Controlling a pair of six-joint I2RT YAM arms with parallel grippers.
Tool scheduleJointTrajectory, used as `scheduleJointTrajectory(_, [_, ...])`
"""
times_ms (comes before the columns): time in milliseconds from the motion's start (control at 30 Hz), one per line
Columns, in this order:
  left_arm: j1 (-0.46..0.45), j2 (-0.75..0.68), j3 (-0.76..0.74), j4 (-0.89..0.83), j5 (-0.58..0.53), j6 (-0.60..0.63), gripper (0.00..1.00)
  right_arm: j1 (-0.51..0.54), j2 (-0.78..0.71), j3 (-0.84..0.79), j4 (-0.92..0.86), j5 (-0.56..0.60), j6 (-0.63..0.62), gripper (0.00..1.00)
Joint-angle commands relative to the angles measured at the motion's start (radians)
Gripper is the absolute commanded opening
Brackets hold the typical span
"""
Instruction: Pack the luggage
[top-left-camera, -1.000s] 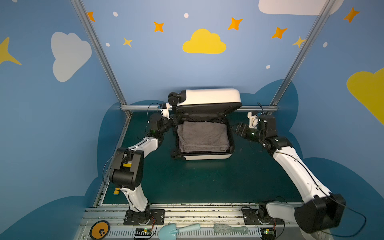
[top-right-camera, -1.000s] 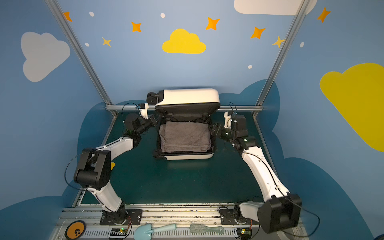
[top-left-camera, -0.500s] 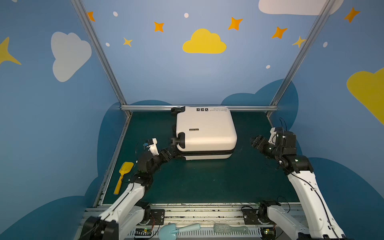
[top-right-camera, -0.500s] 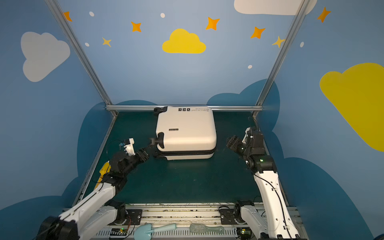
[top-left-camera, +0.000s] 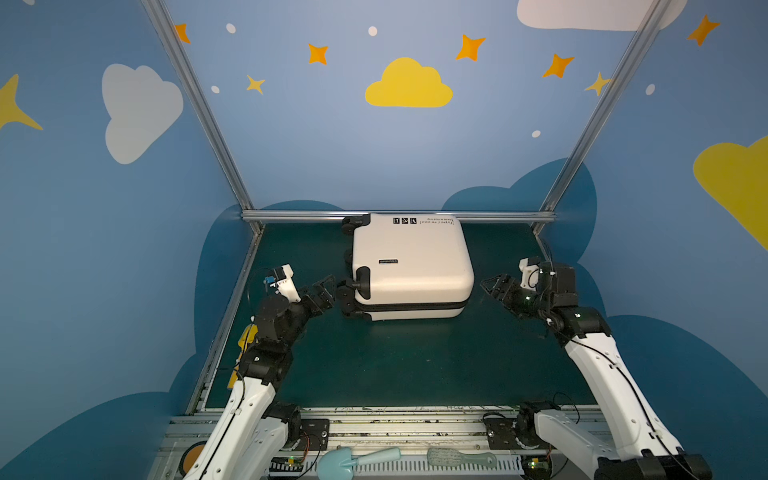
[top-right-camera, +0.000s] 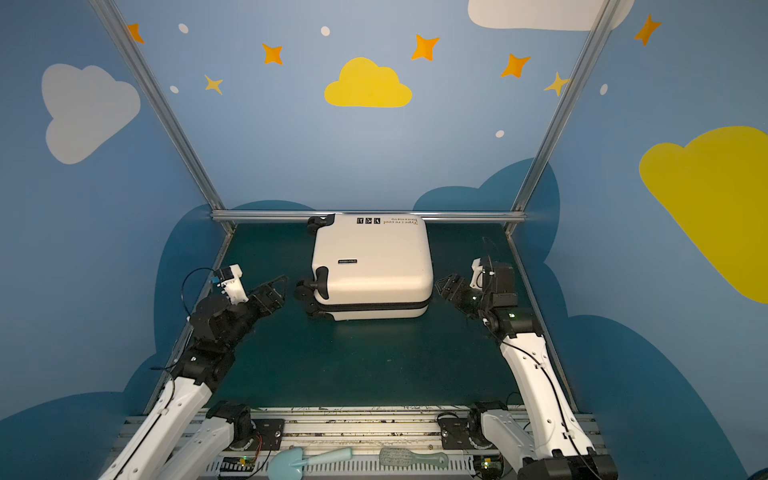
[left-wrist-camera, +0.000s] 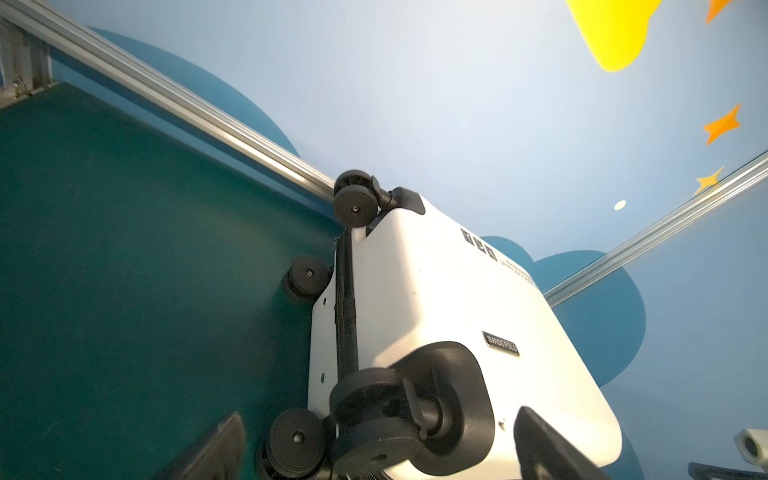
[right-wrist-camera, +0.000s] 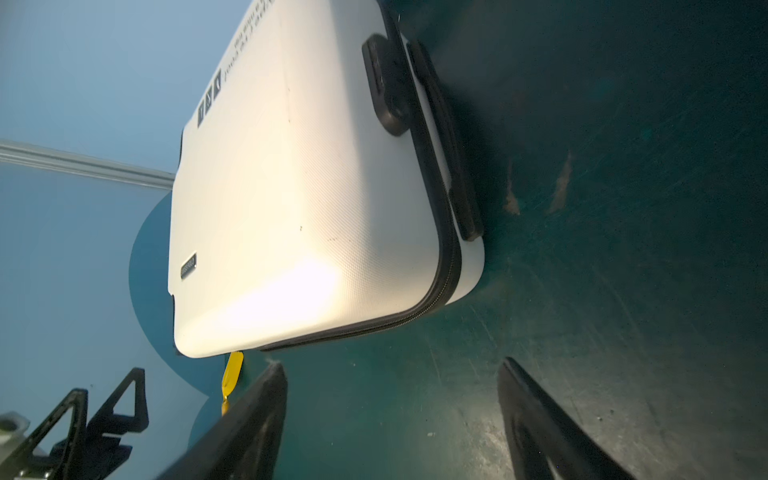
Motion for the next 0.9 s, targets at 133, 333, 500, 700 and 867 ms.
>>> scheduleJointTrajectory(133, [0.035,0.290,0.304,-0.092,0.191,0.146,1.00,0.073,-0.011,-0.152,0.092,-0.006,0.069,0.76])
scheduleJointTrajectory(333, [0.046,0.525,0.584,-0.322,0.185,0.256,1.00,0.127,-0.024,-0.282,0.184,0.007,0.111,0.74])
scheduleJointTrajectory(500, [0.054,0.621,0.722,-0.553,0.022,0.295,1.00,0.160,-0.018,-0.397,0.337,0.026,0.163,0.73])
scheduleJointTrajectory(700, [0.059,0.707,0.794,-0.683,0.001,0.362,1.00,0.176,0.045,-0.408,0.384,0.026,0.176,0.73])
scheduleJointTrajectory(867, [0.057,0.770,0.847,-0.745,0.019,0.380,1.00,0.177,0.115,-0.386,0.376,0.021,0.199,0.71])
